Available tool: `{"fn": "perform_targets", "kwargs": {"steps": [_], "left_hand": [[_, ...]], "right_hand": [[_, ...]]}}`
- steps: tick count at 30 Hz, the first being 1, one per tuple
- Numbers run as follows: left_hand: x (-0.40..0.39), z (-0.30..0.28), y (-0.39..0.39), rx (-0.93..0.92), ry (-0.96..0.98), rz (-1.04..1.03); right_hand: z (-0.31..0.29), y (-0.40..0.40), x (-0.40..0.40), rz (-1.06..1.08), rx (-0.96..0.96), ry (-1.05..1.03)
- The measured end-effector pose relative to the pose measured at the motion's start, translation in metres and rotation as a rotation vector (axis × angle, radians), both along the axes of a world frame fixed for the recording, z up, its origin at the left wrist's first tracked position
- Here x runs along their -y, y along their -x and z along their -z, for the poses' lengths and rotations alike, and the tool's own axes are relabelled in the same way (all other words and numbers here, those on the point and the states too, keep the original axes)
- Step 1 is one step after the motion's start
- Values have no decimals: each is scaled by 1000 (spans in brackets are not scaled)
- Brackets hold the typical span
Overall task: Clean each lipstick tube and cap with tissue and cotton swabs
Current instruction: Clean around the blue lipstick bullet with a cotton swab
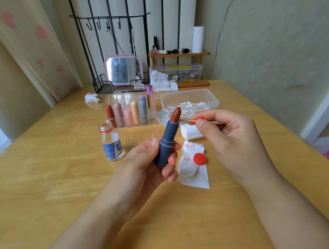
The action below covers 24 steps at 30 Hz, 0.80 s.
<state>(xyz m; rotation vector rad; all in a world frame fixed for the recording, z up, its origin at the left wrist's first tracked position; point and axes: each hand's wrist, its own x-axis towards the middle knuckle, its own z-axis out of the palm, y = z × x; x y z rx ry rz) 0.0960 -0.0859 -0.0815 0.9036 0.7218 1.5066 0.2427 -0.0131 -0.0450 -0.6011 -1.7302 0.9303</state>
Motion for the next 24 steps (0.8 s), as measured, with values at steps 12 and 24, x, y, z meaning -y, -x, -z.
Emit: {"fn": "perform_targets", "kwargs": {"steps": [12,24], "left_hand": [[7,-6,-3,-74,-29,-102],[6,-4,-4,-129,-26,-123]], "right_hand": [[-3,0,4,-1,-47,4],[-2,0,7,19,1,-41]]}}
